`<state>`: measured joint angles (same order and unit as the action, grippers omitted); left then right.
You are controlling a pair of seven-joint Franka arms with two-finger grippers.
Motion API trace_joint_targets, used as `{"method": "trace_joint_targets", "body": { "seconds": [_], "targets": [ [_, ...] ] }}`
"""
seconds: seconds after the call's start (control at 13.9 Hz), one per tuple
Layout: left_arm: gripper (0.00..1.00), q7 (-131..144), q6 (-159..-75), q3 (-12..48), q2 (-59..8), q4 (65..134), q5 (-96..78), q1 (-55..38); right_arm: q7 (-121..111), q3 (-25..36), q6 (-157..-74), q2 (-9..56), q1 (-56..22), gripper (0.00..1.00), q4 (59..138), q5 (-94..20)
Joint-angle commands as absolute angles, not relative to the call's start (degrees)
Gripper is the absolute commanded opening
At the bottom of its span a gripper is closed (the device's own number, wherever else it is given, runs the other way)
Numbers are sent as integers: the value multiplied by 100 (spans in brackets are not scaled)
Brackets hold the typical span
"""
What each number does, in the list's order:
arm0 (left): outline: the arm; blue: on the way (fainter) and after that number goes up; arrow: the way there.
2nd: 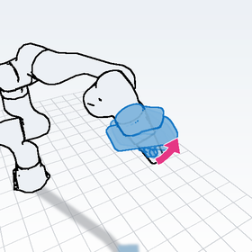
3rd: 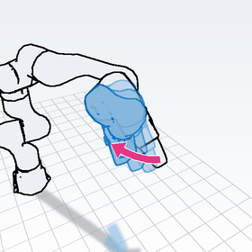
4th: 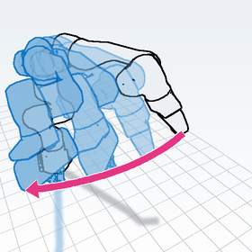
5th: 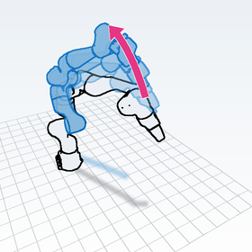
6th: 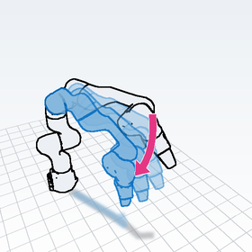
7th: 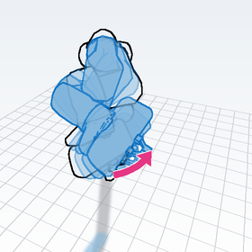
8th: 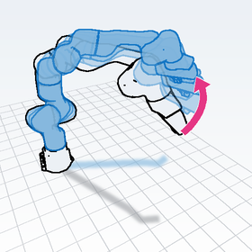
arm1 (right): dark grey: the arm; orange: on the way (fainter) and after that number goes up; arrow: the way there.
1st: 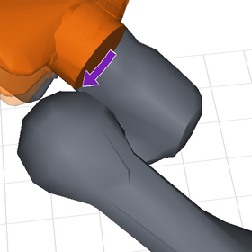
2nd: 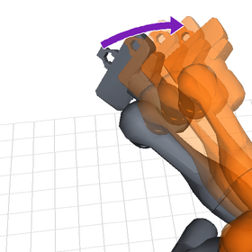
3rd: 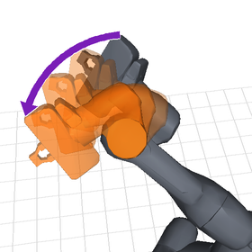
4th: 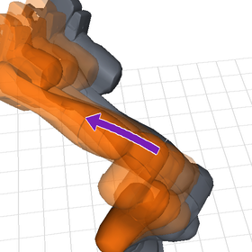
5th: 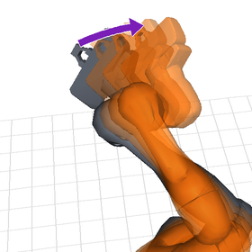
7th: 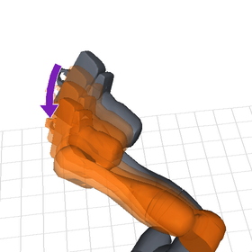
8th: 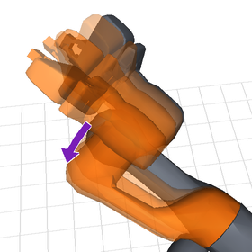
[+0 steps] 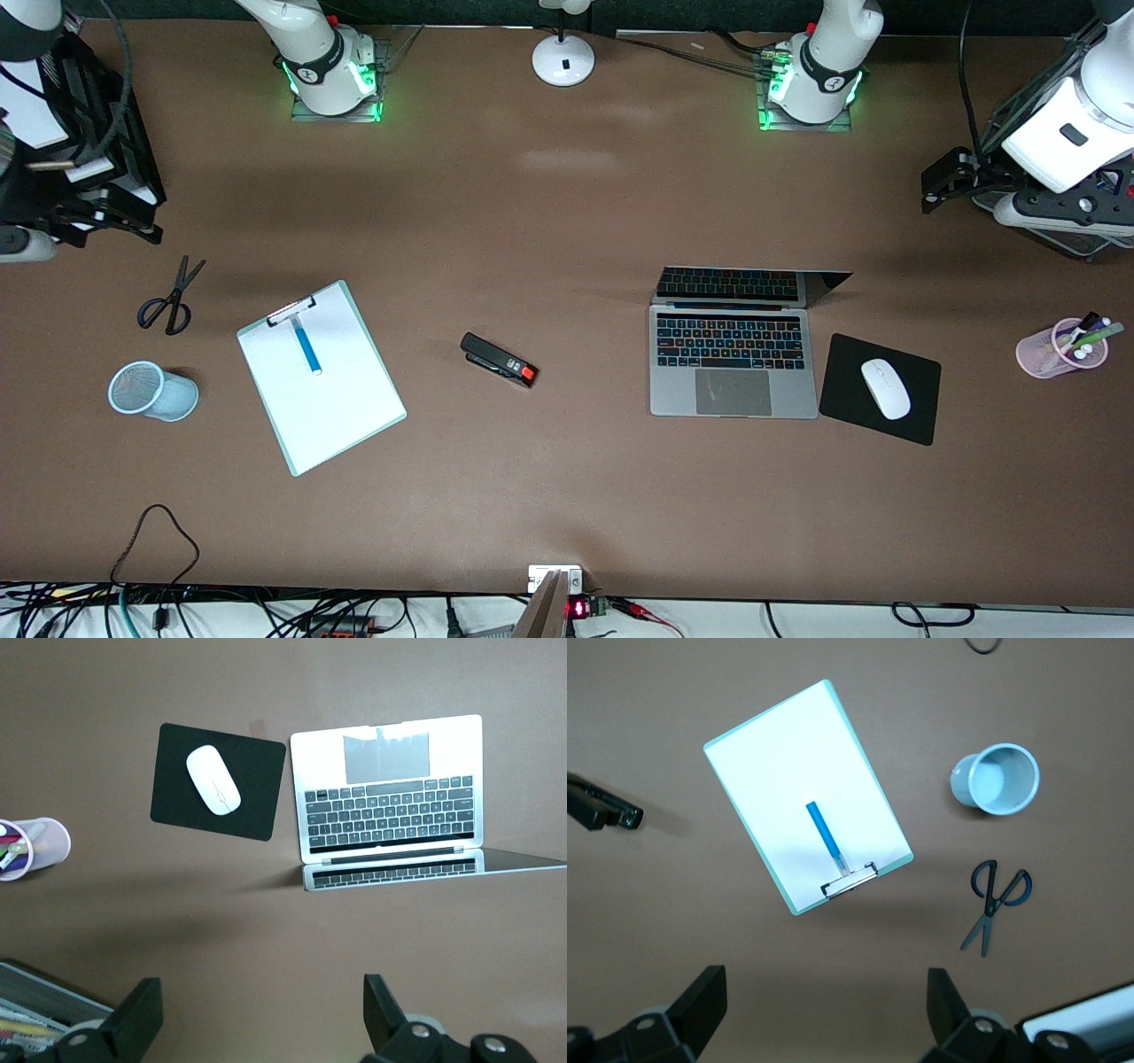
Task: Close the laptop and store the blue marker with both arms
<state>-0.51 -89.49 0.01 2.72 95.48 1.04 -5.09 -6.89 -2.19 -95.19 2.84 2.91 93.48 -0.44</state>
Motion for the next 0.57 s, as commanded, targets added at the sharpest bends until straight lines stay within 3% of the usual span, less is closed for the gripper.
{"method": "trace_joint_targets", "body": {
  "seconds": [0.0,0.5],
  "targets": [
    [100,-70,-8728,-18,150,9343,88,-510,-1229,-211,-9614,499,229,100,9351,-132],
    [100,-123,-8649,-35,-272,9167,79,-519,-1466,-211,-10238,1186,-114,100,9492,-70]
  ]
}}
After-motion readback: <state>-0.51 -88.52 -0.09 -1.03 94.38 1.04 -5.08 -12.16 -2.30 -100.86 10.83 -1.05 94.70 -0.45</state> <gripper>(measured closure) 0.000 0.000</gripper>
